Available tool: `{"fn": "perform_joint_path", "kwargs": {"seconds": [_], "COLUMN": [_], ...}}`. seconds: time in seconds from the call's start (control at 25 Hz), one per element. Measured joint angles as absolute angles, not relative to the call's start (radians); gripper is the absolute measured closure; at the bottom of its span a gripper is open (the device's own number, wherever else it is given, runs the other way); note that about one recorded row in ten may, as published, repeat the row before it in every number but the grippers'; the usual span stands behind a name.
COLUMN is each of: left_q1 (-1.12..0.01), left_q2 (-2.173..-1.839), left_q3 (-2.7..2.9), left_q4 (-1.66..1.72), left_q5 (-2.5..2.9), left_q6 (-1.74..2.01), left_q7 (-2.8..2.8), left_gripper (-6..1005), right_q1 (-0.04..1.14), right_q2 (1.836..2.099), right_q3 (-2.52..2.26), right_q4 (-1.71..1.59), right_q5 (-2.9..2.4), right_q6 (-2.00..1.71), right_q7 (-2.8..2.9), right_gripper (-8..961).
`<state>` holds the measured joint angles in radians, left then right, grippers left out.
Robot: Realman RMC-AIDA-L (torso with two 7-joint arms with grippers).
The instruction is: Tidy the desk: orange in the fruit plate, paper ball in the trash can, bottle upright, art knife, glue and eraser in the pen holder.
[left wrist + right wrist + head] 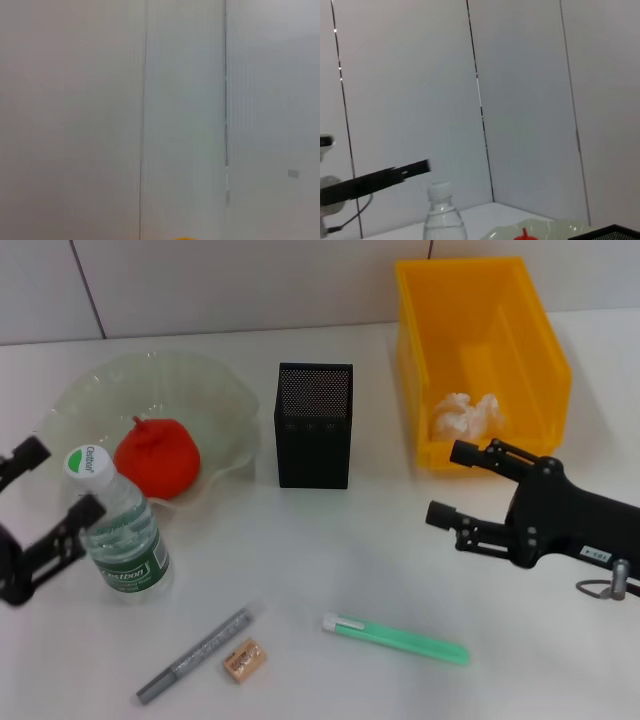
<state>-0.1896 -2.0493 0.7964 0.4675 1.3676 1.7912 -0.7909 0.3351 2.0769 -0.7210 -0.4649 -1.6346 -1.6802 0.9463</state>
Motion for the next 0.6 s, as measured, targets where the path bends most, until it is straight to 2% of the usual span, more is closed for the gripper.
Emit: {"fn": "perform_joint_path", "kwargs": {"seconds": [0.36,0.52,0.6], "left_q1": [-0.153,-0.149,-0.149], "left_q2": [-2.052,-2.058,-2.058], "left_q3": [0.815,0.815,0.815], "left_q4": [0.474,0.473,0.469], "left_q5": [1.53,1.589,1.594], "left_q6": [1.865,1.863,1.851], "left_q7": [-0.687,-0.66,-0.657], "left_gripper": [191,192,192], "right_q1": [0.343,0.373,0.454], "right_q2": [2.072,2.07,2.069], "right_q3": [-0.711,-0.717,-0.726], "right_q4": [-0.58,-0.815,-1.04], "right_q5": [-1.643,-1.789,-1.967], "right_q6": [-1.722,-1.773,-1.861], "right_q7": [1.106,1.395,1.709], "right_gripper": [121,121,121]}}
